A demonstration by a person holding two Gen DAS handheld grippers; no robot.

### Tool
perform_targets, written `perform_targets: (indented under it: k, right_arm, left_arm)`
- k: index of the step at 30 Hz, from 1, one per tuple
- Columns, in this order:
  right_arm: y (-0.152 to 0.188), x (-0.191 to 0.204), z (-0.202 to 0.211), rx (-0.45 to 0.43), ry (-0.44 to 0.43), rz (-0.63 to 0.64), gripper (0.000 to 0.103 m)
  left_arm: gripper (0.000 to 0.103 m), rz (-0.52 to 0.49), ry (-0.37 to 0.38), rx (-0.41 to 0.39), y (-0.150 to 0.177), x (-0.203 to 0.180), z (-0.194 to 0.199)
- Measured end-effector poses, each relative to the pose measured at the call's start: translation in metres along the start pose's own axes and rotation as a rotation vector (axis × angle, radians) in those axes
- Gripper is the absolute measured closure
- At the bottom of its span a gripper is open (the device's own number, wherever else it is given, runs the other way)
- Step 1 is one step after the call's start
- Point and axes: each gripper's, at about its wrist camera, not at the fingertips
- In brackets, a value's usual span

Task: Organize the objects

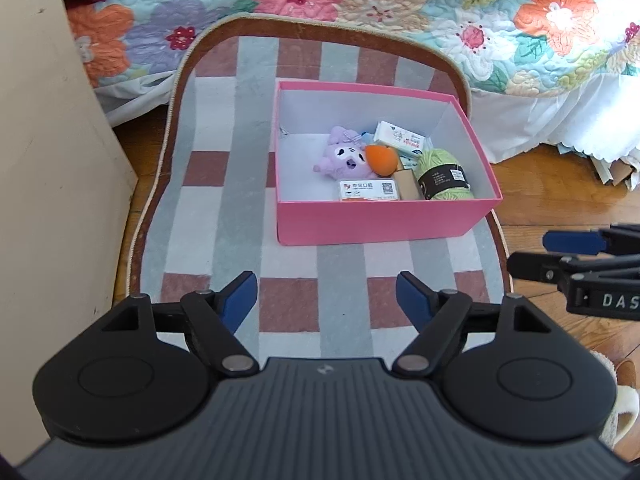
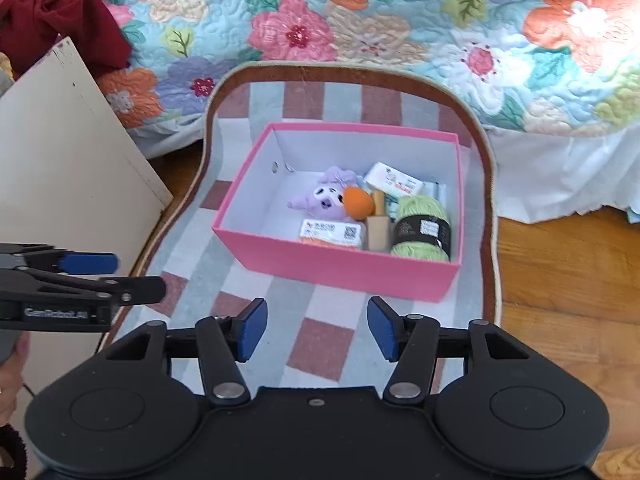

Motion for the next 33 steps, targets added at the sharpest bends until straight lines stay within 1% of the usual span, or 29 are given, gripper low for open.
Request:
perform_targets:
  k: [2,7,9,12,13,14,16,18,20,23,26,30,33]
  right_arm:
    - [0.005,0.001,0.000,0.005,0.011,-0.011,0.040]
    - [0.013,0.005,-0.001,0.010,0.037,-0.011,0.038]
    - [0.015,0.007,-0.002,0.009,0.056,-0.009,0.036]
    - [0.016,0.008,-0.003,0.008,0.086,-0.012,0.031]
    - [0.016,0.008,-0.003,0.007,0.089,-0.015,0.030]
    - [0.017,0.008,-0.004,0.007,0.097,-0.019,0.024]
    - [0.018,0.008,-0.003,0.000,0.113,-0.020,0.018]
    - [0.018,0.008,-0.003,-0.007,0.128,-0.026,0.017]
    - [0.019,0.007,-0.003,-0.012,0.142,-0.035,0.009]
    - [0.019,0.006,-0.004,-0.012,0.168,-0.041,0.008]
    - [0.019,0.005,-0.005,-0.002,0.177,-0.049,0.008]
    - [0.020,0.002,-0.004,0.004,0.174,-0.065,0.007]
    - [0.020,0.003,-0.004,0.004,0.180,-0.063,0.005]
  left_arm:
    - [0.027,-0.001,-0.011,-0.005,0.003,0.000,0.004]
    - [0.027,0.019,0.003,0.002,0.006,0.004,0.005]
    - [0.027,0.015,-0.011,0.009,0.007,0.004,0.004]
    - [0.023,-0.009,-0.037,0.005,0.010,0.001,0.004]
    - [0.021,-0.008,-0.038,0.005,0.010,0.000,0.004]
    - [0.020,-0.003,-0.035,0.006,0.010,0.001,0.004]
    - [0.019,0.009,-0.029,0.008,0.010,0.002,0.004]
    - [0.016,0.005,-0.030,0.009,0.011,0.002,0.004]
    - [0.010,-0.001,-0.039,0.008,0.011,0.001,0.004]
    - [0.005,-0.001,-0.045,0.008,0.012,0.000,0.004]
    - [0.000,0.005,-0.050,0.022,0.013,0.000,0.003]
    - [0.000,0.019,-0.092,0.094,0.012,0.003,-0.005]
    - [0.000,0.022,-0.102,0.097,0.014,0.005,-0.005]
Point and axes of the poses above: each gripper's, at about its wrist camera, not at the fingertips, and z roughly against the way its jaws point, x to its left, y to its underside, and after that the axes turned 11 degrees about -z, right-handed
